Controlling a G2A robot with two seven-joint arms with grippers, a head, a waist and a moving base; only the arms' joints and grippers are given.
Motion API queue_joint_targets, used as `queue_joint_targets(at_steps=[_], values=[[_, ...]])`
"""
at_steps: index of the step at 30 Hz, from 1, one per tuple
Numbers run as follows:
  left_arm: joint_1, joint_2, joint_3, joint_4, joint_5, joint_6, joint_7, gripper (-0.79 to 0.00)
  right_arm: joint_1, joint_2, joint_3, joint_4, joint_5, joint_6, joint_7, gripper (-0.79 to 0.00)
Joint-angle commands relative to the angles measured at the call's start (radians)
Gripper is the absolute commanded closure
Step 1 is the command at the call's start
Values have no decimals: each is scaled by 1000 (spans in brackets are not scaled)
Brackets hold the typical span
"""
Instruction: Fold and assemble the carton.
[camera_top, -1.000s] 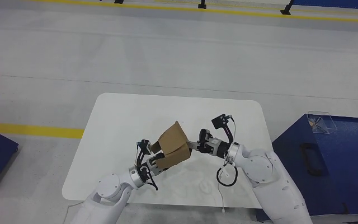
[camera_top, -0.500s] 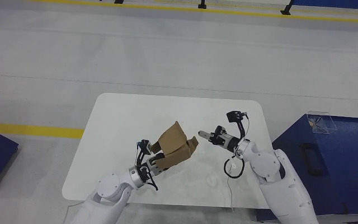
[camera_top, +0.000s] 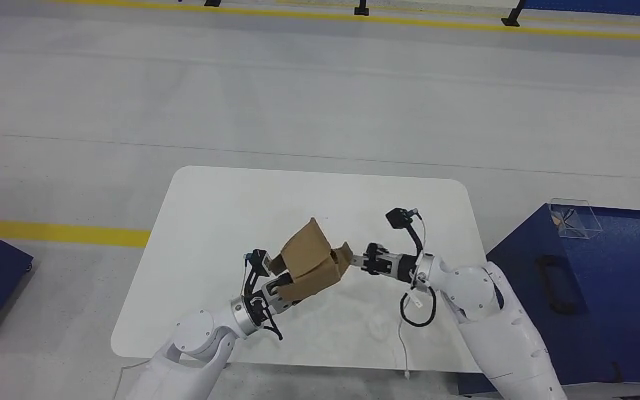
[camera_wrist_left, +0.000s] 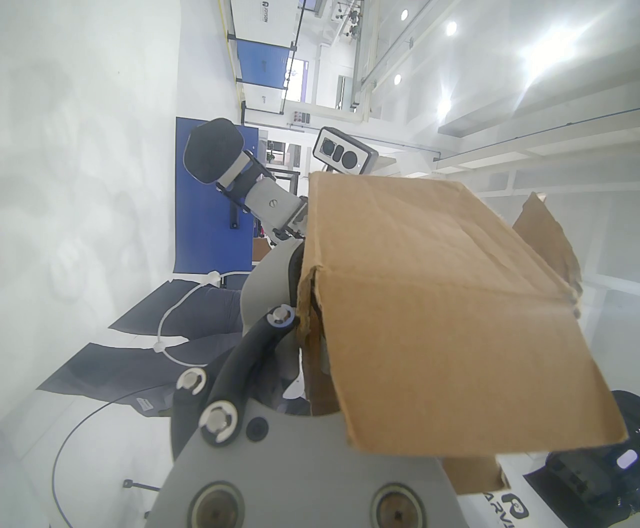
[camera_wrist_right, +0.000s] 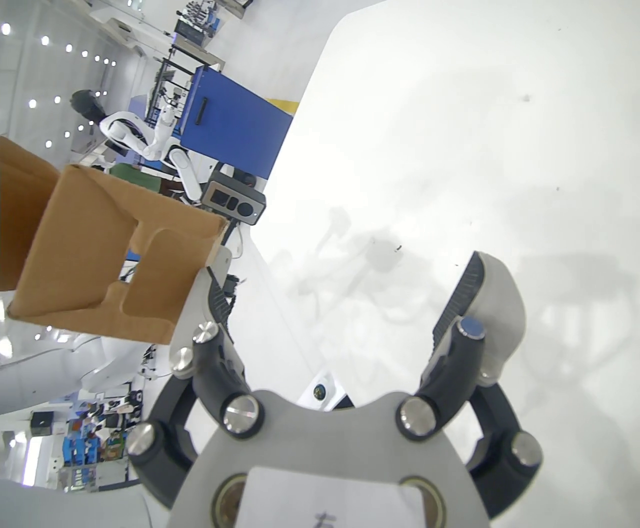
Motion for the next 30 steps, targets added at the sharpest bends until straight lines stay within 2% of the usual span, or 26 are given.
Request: queue_joint_targets(at_steps=[1, 14, 21, 30], values=[[0, 0, 0, 0, 0, 0, 0, 0, 1, 1, 2, 1, 42, -13, 24, -785], [0, 0, 0, 0, 0, 0, 0, 0, 1, 9, 14, -15, 144, -43, 62, -785], [0, 0, 0, 0, 0, 0, 0, 0, 5, 14, 37, 11, 45, 1, -66, -785], [0, 0, 0, 0, 0, 0, 0, 0, 6, 11, -5, 17, 23, 25, -74, -785]])
